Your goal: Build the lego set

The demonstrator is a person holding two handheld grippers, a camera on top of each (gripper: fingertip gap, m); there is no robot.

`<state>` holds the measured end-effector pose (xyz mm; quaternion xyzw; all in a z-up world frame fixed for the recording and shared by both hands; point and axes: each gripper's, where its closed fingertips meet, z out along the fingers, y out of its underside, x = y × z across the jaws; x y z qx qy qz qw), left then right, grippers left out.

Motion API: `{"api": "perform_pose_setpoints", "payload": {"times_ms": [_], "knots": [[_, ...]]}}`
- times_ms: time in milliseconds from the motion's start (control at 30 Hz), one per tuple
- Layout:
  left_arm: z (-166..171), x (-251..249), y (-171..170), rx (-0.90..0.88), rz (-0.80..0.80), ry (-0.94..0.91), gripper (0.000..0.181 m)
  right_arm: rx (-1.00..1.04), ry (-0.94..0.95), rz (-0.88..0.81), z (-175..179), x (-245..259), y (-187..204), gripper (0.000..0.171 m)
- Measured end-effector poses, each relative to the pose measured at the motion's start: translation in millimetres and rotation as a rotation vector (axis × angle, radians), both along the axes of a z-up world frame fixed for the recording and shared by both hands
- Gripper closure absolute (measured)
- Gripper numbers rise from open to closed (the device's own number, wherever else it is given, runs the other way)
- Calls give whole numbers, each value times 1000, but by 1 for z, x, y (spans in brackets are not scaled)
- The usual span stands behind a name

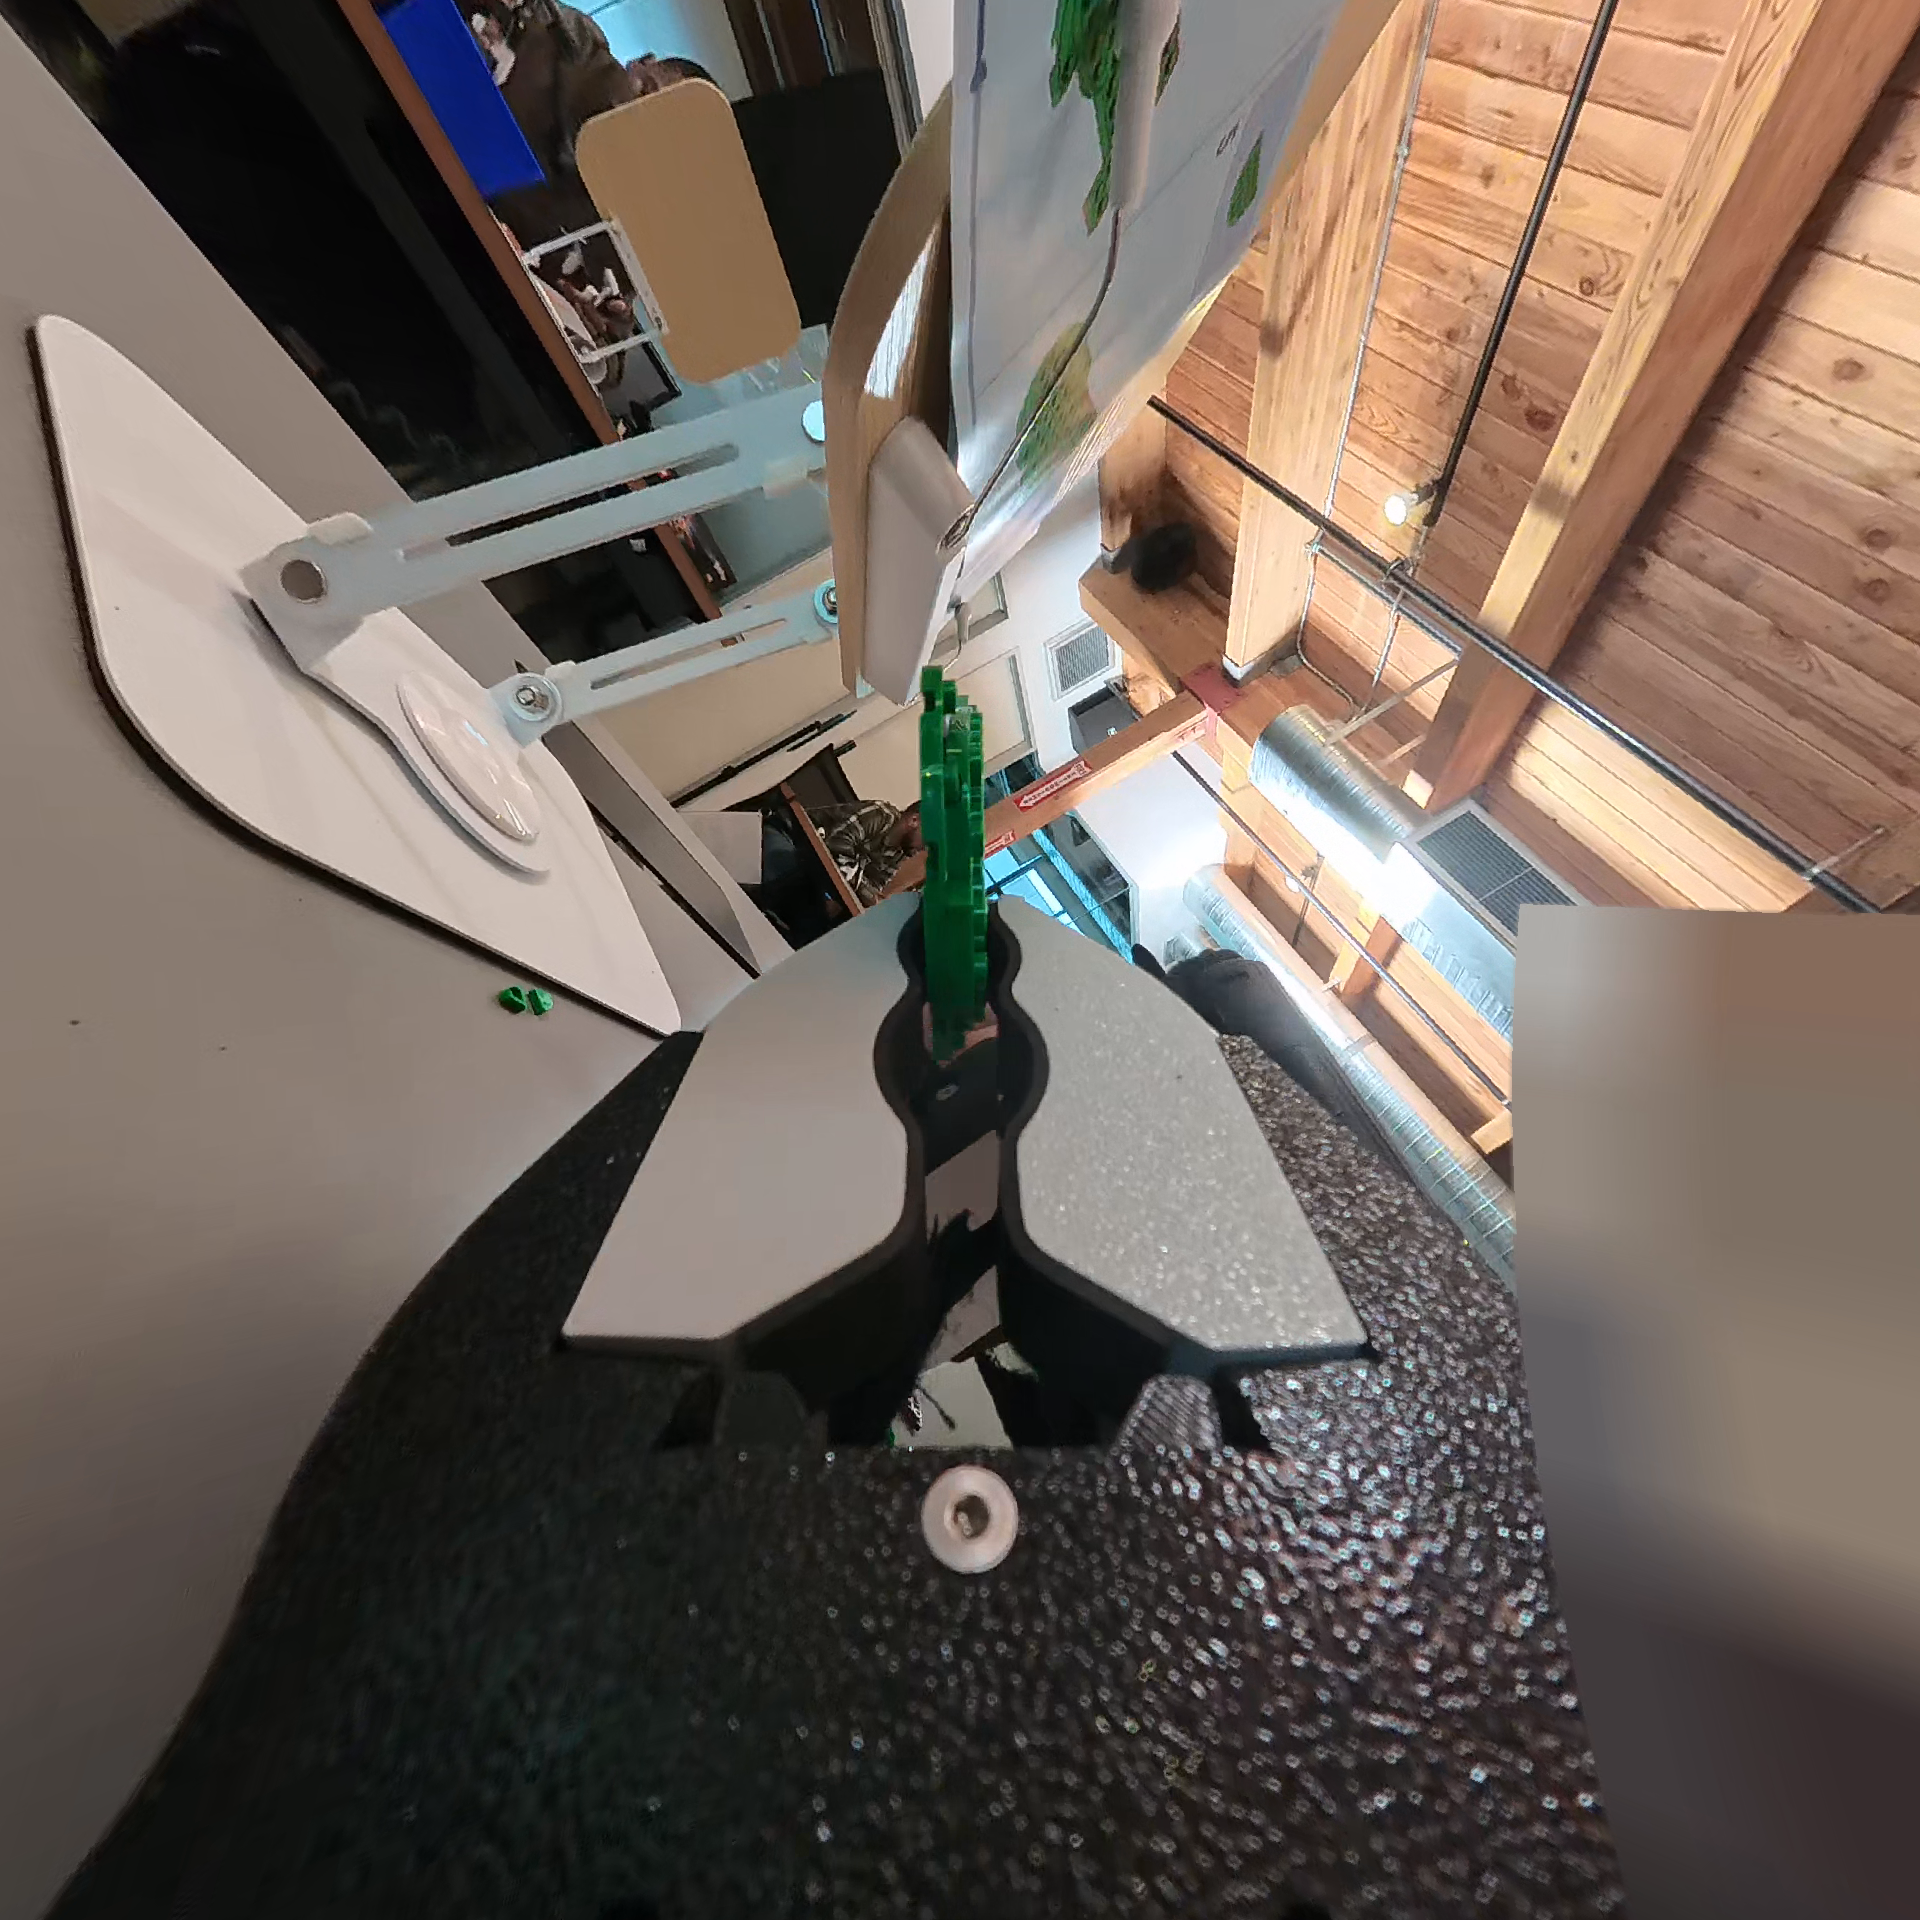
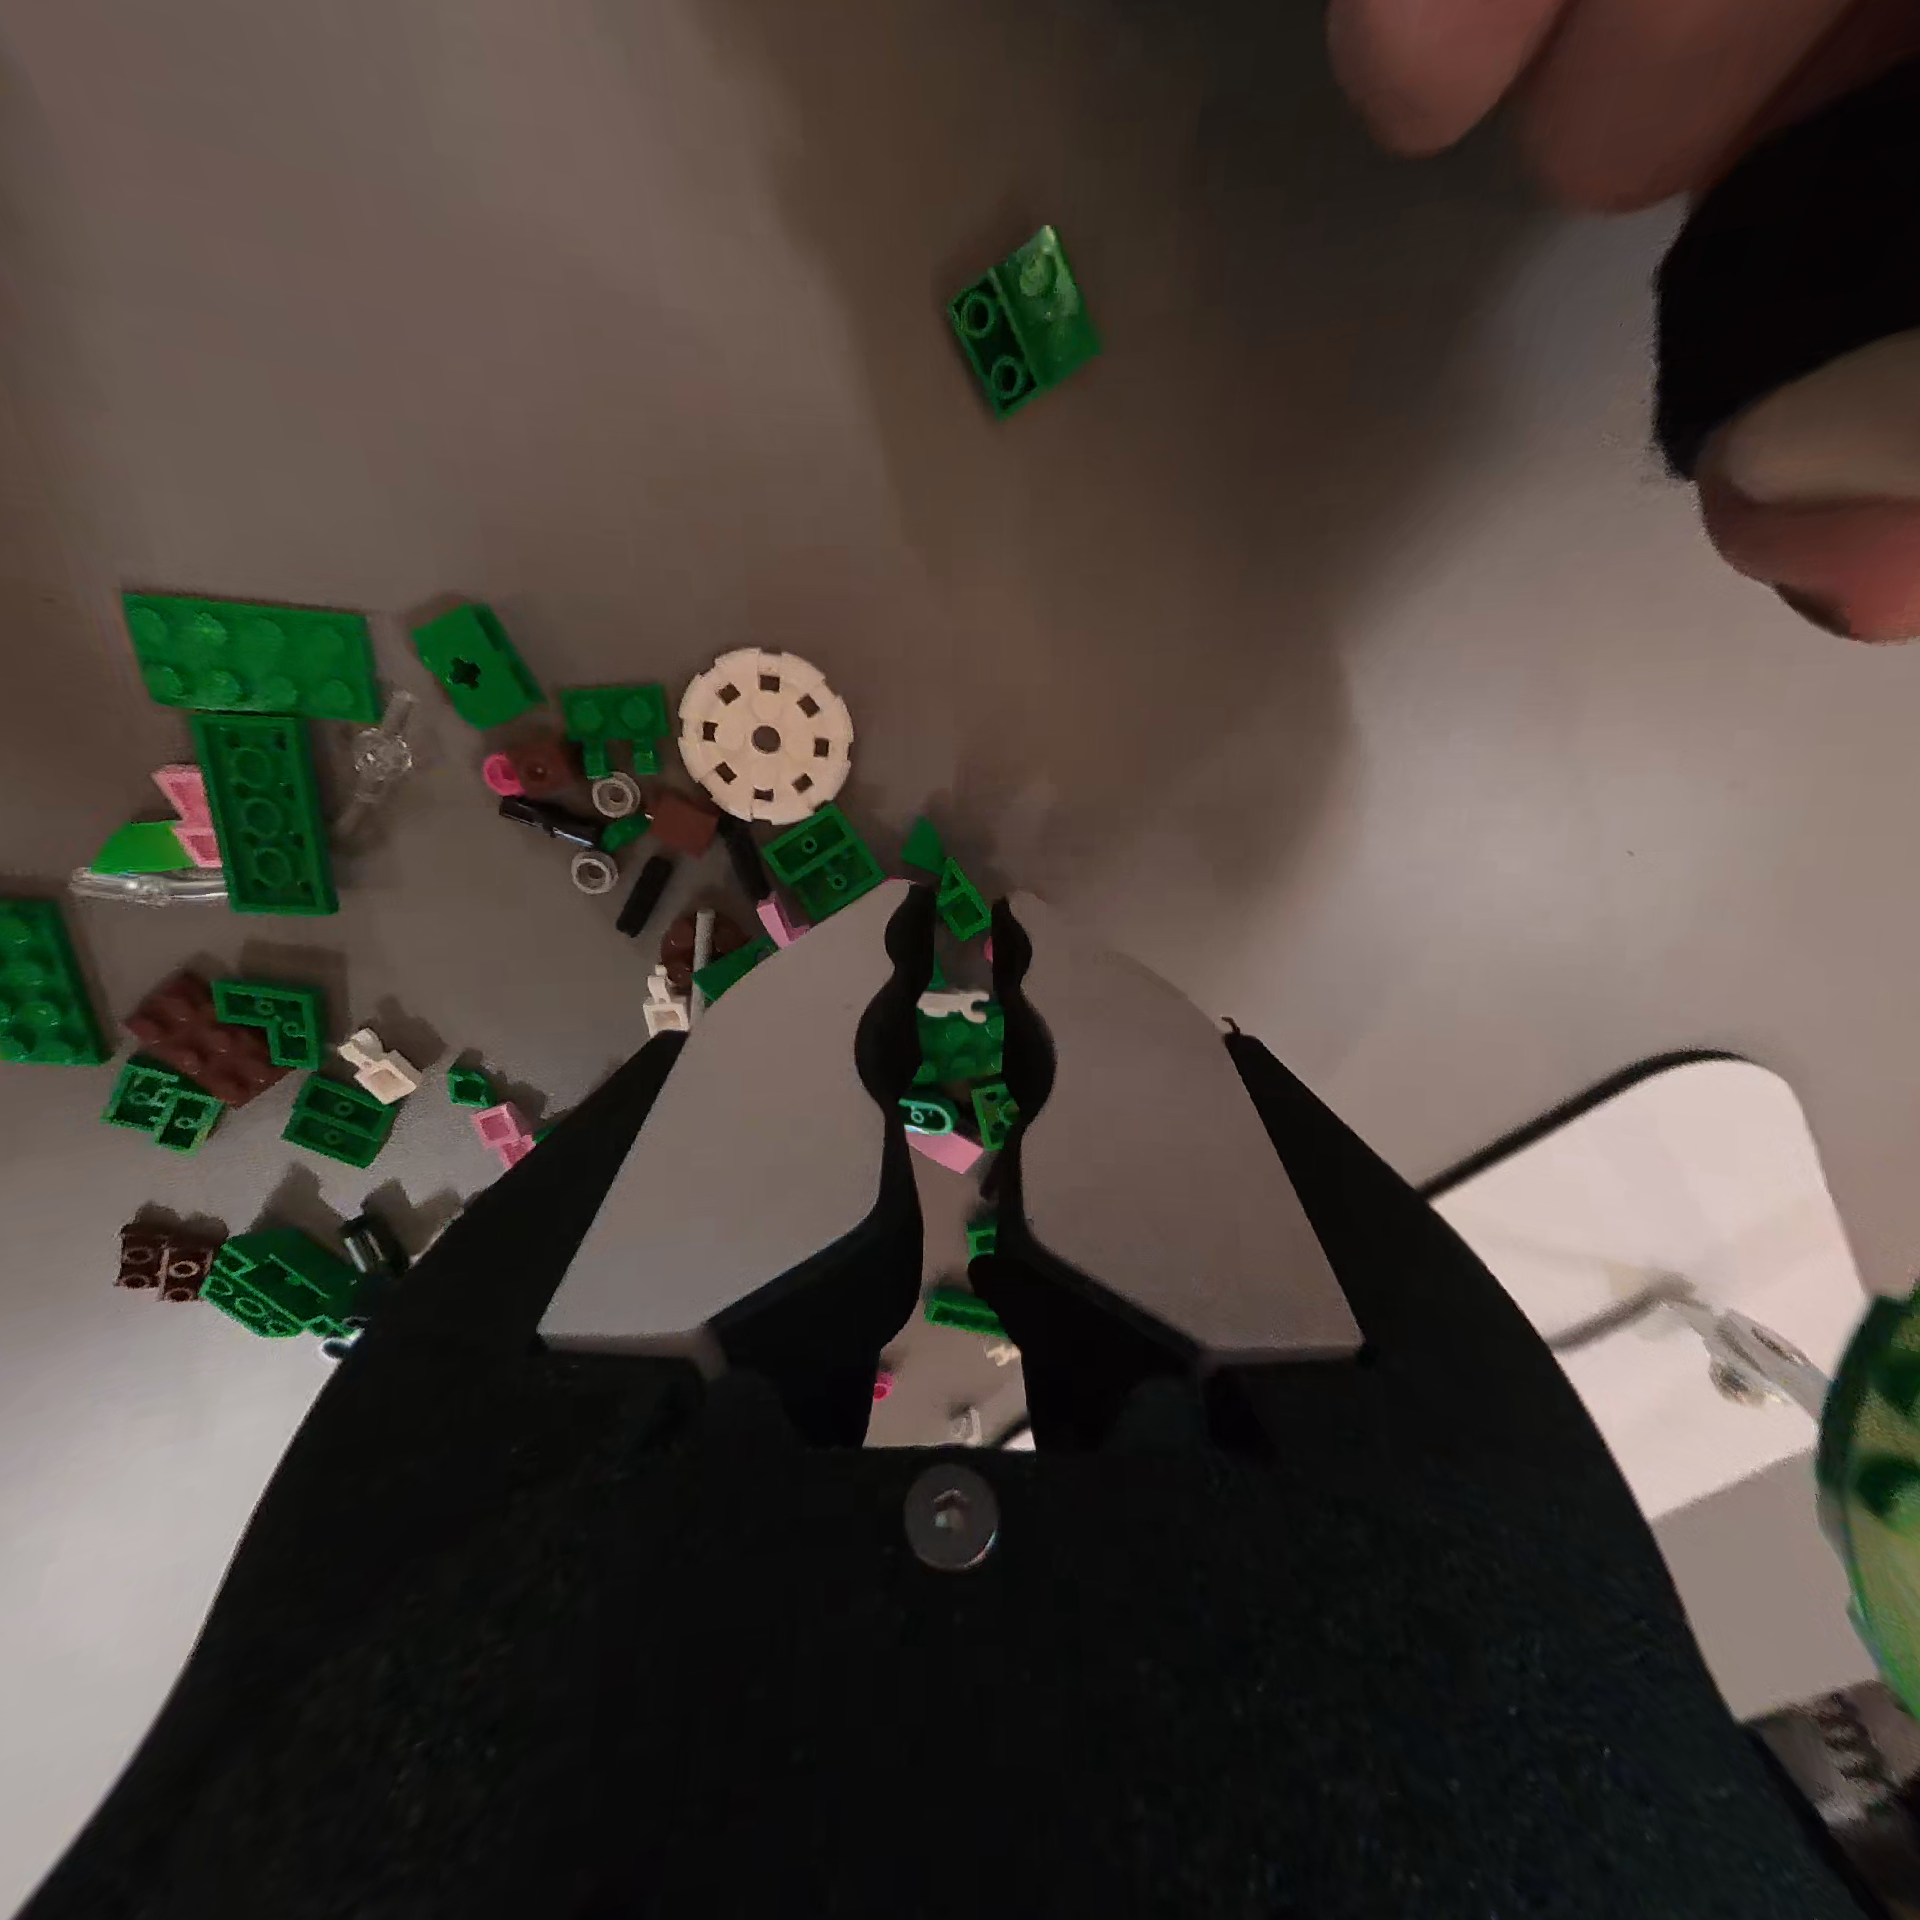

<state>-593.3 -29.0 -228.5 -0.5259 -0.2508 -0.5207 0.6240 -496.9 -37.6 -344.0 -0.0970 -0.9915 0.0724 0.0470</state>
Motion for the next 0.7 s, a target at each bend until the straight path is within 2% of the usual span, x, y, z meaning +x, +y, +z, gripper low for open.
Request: {"api": "perform_pose_setpoints", "payload": {"times_ms": [367, 533, 633, 700], "knots": [[-1, 0, 0, 0, -10, -12, 174, 81, -95, 42, -8, -3, 4, 161], [-1, -1, 0, 0, -8, -16, 174, 23, -100, -24, -7, -2, 4, 163], [-2, -2, 0, 3, -4, -24, 174, -250, -55, -139, 8, 2, -8, 164], [-1, -2, 0, 4, -4, -25, 174, -621, -46, -255, 39, 8, -24, 164]]}}
